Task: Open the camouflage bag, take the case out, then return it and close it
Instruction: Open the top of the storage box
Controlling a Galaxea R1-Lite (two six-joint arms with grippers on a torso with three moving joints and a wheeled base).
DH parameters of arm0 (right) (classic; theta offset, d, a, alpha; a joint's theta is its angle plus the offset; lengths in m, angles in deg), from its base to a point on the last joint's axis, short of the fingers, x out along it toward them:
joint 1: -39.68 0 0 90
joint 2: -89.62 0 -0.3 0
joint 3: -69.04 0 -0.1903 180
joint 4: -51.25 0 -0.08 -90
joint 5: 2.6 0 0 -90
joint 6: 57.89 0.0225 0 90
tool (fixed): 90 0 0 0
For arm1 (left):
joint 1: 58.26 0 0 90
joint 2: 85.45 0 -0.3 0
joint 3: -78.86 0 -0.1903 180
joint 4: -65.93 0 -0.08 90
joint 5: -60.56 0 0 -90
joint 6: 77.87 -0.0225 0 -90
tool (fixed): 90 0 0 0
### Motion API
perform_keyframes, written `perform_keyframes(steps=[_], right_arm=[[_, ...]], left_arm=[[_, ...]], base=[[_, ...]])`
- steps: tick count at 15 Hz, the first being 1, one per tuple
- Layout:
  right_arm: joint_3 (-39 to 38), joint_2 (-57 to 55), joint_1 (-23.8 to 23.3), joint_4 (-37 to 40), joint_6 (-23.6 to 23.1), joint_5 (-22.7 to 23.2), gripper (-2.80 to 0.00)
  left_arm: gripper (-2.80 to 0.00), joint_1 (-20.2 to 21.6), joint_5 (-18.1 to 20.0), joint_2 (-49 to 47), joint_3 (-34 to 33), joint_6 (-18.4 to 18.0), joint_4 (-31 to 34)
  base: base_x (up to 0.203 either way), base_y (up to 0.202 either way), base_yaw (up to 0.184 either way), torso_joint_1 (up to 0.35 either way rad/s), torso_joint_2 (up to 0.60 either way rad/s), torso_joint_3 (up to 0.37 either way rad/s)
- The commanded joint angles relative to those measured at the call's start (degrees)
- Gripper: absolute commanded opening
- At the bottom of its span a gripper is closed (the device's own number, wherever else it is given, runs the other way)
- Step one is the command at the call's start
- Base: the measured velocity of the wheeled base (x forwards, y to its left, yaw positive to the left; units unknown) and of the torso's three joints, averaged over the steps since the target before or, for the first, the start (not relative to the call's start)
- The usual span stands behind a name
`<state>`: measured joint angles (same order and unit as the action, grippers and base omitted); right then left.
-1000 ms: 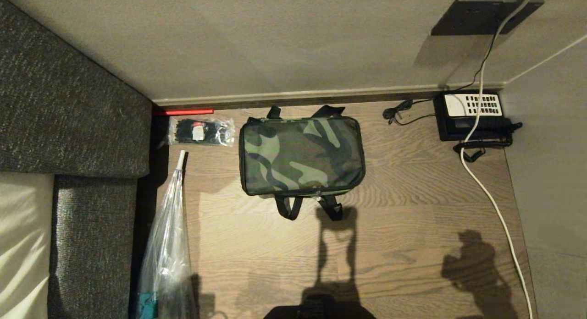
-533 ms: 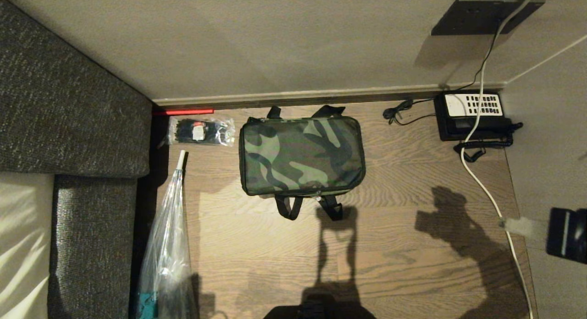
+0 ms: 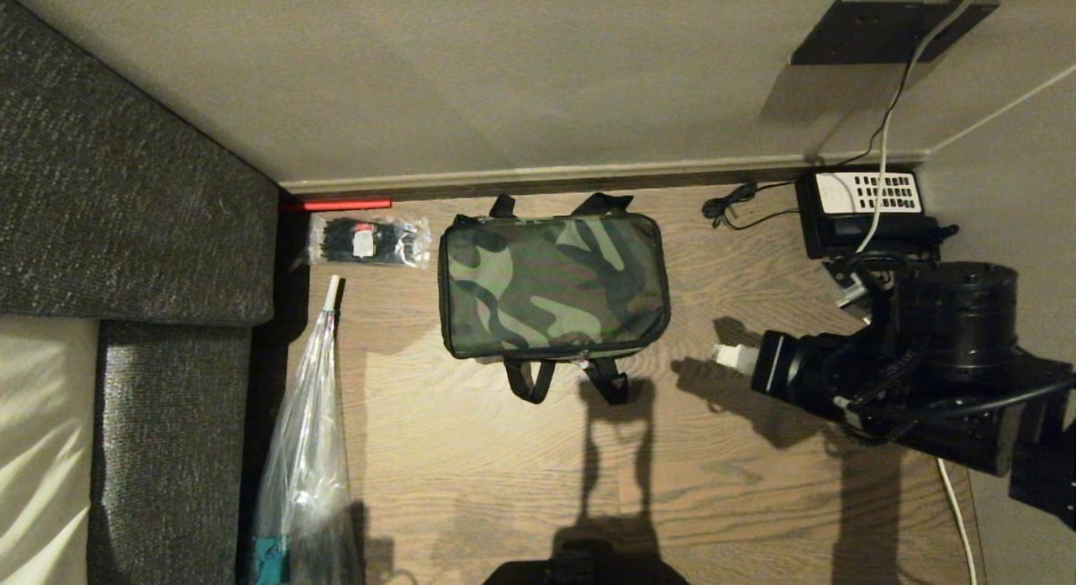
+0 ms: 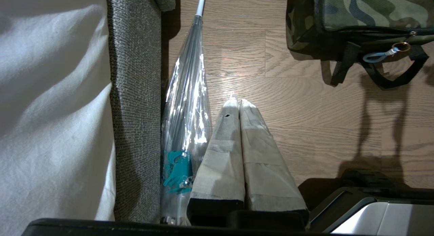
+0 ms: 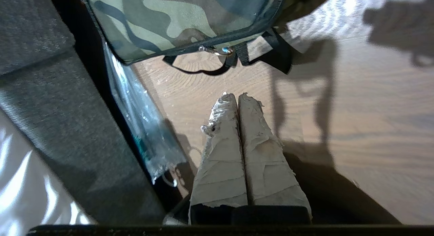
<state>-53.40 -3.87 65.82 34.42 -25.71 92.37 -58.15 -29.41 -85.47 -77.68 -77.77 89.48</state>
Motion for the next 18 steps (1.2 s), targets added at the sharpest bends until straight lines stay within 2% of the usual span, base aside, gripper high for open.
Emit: perform_keyframes(steps=[1,4,7,10,11,13,15,18], right_arm=[[-1.1,-7.5,1.5,-6.3,0.1,-0.5,-2.8],[-1.7,-12.8,4.8,-12.8,-2.1,-4.0,-2.8],[-1.3,-18.3,8.0,-14.7,-8.7,-5.9,-2.8],[0.9,-22.8,9.1,-18.6,-10.1,-6.2,-2.8],[2.1,-23.8,9.1,-19.1,-10.3,-6.2,0.0],[6.4,-26.6,9.0,-19.0,-13.2,-7.1,0.0],[7.5,-29.1,9.1,-19.5,-15.3,-7.5,0.0],[11.6,-32.1,9.2,-21.1,-15.9,-8.4,0.0]], left_arm=[[-2.8,0.0,0.0,0.1,0.0,0.0,0.0],[-2.8,0.1,0.0,0.1,0.0,0.0,0.0],[-2.8,0.1,0.0,0.1,0.0,0.0,0.0],[-2.8,0.1,0.0,0.1,0.0,0.0,0.0],[-2.8,0.1,0.0,0.1,0.0,0.0,0.0],[-2.8,0.1,0.0,0.1,0.0,0.0,0.0],[-2.8,0.0,0.0,0.1,-0.1,0.0,0.0],[-2.8,0.1,0.0,0.1,0.0,0.0,0.0]], base=[[0.0,0.0,0.0,0.0,0.0,0.0],[0.0,0.0,0.0,0.0,0.0,0.0],[0.0,0.0,0.0,0.0,0.0,0.0],[0.0,0.0,0.0,0.0,0.0,0.0],[0.0,0.0,0.0,0.0,0.0,0.0],[0.0,0.0,0.0,0.0,0.0,0.0],[0.0,0.0,0.0,0.0,0.0,0.0],[0.0,0.0,0.0,0.0,0.0,0.0]])
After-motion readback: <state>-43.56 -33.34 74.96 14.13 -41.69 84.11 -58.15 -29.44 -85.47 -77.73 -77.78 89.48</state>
